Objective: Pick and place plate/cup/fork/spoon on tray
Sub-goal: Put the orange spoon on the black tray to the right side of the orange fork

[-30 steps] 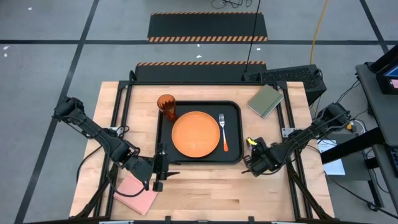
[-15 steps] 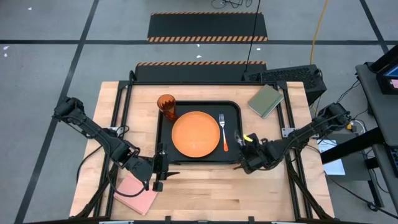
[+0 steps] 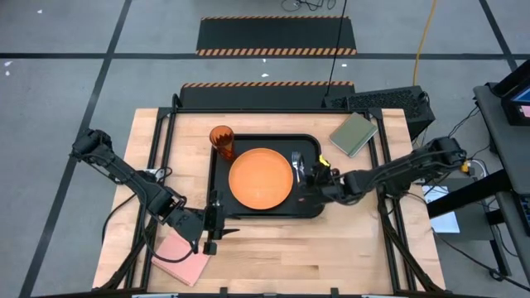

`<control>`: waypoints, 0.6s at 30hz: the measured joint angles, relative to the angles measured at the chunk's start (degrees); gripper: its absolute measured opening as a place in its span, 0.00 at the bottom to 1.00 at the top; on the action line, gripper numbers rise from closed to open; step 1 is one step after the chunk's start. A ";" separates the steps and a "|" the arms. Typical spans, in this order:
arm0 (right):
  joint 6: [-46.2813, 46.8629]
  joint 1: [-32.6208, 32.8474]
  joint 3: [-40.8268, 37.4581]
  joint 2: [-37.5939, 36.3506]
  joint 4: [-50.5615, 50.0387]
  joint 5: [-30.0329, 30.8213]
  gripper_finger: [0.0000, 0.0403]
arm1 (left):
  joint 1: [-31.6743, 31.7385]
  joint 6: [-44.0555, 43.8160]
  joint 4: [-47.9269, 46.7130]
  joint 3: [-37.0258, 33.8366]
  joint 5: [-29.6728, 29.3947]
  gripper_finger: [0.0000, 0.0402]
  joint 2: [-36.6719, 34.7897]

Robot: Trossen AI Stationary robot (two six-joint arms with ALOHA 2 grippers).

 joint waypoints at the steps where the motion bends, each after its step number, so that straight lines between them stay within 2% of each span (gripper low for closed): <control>1: -0.22 -0.51 0.00 0.51 0.68 0.40 0.07 | 0.00 0.29 0.00 0.00 0.00 0.37 0.00; 9: -1.29 -4.75 0.00 5.44 1.57 -4.04 0.07 | 0.00 0.50 -0.03 -0.02 0.04 0.37 -0.02; 18: -1.35 -8.44 0.00 6.06 -2.39 -5.89 0.07 | 0.00 0.64 -0.04 -0.02 0.04 0.37 -0.02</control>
